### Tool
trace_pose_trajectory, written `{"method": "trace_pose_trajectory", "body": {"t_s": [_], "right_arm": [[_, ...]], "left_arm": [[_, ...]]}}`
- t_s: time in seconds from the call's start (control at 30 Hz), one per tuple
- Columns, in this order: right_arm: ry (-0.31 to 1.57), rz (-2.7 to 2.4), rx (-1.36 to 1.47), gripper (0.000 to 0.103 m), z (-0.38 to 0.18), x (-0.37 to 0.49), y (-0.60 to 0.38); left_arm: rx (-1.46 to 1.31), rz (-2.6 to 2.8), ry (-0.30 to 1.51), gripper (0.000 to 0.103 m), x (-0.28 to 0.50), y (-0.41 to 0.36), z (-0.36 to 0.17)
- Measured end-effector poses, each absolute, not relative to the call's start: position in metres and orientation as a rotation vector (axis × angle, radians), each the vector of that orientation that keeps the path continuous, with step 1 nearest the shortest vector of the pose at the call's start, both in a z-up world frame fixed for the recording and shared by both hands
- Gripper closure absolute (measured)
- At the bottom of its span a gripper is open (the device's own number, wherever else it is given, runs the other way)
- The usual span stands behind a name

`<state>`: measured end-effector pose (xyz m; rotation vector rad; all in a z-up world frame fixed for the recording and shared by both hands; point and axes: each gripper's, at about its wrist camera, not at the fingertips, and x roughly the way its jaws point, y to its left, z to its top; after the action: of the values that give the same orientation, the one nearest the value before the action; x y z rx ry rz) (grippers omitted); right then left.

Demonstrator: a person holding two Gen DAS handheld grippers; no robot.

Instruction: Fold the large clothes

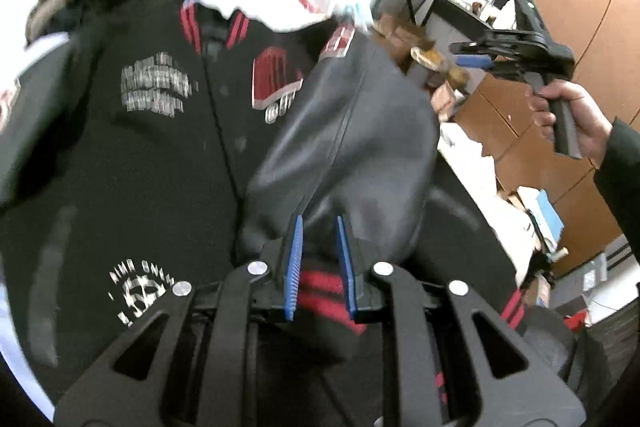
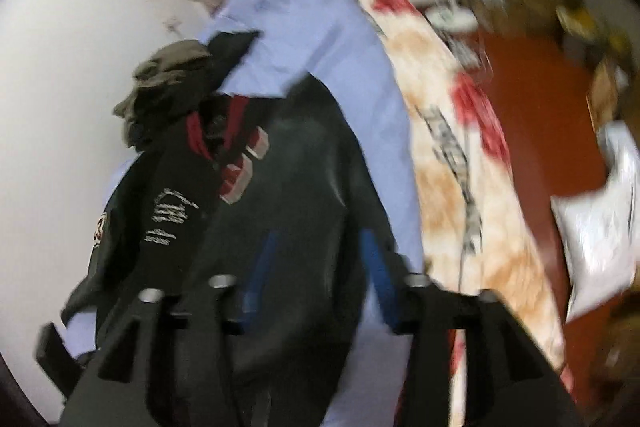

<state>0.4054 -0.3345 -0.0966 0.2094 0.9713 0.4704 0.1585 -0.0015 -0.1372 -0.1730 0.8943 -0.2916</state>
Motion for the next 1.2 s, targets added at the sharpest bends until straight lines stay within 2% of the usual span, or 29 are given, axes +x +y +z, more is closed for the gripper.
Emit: {"method": "trace_pose_trajectory", "body": {"t_s": [0.03,0.2,0.4,0.57,0.73,0.77,0.87,1.0,1.2], "right_arm": [[0.969,0.474,0.170,0.096,-0.097,0.415,-0.319],[1.042,0.447,0.081,0.098,-0.141,0.464,-0.259],[1.100,0.375,0.017,0.099,-0.210,0.527,-0.212],[1.160,0.364,-0.032,0.102,-0.258,0.548,-0.184],[1.152,0.331,-0.070,0.102,-0.254,0.540,-0.182],[1.150,0.336,-0.068,0.097,-0.245,0.534,-0.182],[1.112,0.409,-0.037,0.097,-0.208,0.495,-0.184],[1.082,0.546,-0.046,0.096,-0.170,0.393,-0.192],[1.063,0.684,-0.058,0.093,-0.169,0.258,-0.187]], "left_arm": [[-0.142,-0.264,0.867,0.085,0.158,-0.007,-0.130],[-0.144,-0.336,0.877,0.085,0.171,-0.024,-0.132],[-0.177,-0.382,1.031,0.085,0.187,-0.039,-0.190],[-0.250,-0.387,1.081,0.084,0.193,-0.030,-0.209],[-0.267,-0.386,1.125,0.084,0.198,-0.029,-0.227],[-0.272,-0.388,1.125,0.084,0.200,-0.029,-0.226],[-0.270,-0.396,1.097,0.084,0.198,-0.024,-0.220],[-0.251,-0.381,1.061,0.084,0.191,-0.016,-0.200],[-0.262,-0.280,0.975,0.075,0.150,0.037,-0.138]]}}
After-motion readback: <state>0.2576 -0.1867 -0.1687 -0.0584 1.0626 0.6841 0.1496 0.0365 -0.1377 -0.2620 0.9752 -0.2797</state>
